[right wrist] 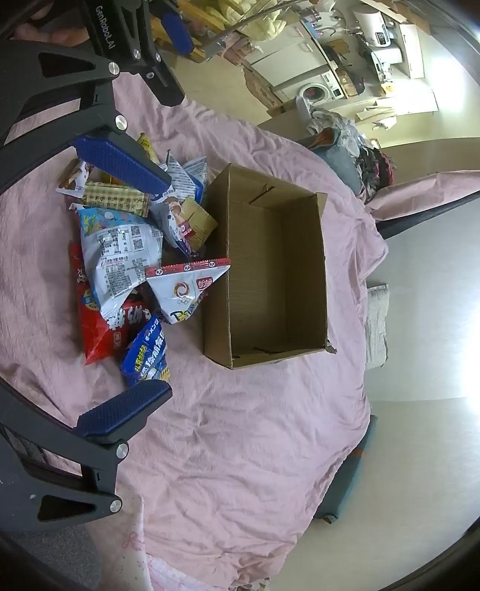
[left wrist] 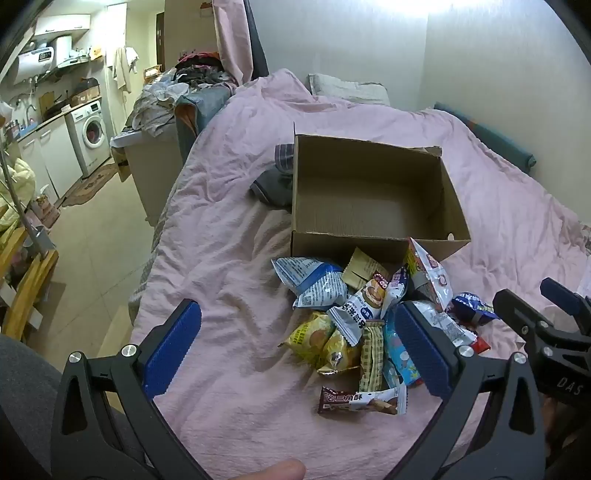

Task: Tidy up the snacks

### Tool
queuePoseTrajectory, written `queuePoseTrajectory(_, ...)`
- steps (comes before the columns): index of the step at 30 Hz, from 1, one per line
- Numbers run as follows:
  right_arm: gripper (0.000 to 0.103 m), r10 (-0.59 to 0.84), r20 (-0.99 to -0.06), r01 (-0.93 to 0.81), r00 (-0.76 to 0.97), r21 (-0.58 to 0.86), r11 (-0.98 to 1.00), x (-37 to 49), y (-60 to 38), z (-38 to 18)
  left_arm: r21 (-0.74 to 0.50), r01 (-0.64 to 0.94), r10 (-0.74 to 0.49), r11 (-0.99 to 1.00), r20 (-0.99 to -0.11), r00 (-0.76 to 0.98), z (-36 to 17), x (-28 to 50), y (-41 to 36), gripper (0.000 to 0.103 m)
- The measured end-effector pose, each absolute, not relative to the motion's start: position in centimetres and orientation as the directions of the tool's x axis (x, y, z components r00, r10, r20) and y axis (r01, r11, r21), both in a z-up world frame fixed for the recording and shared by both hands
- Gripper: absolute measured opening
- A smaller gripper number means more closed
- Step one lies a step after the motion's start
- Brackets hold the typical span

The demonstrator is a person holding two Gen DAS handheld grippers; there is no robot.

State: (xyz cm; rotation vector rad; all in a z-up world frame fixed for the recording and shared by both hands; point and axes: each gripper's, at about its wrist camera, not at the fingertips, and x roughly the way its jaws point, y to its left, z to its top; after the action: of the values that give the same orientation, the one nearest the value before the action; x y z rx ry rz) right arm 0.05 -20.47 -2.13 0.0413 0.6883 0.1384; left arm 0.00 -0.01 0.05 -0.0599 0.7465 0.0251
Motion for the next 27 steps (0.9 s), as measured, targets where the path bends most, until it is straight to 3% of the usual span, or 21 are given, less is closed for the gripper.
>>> queuePoseTrajectory(27,0.103,0.139,-0.632,-0.113,0.762,0.082,0.990,0.16,-20.52,-2.13,-0.049,-0.046,0.001,0.998,-0.673,0.740,0.49,-0.34,0.10,0.103)
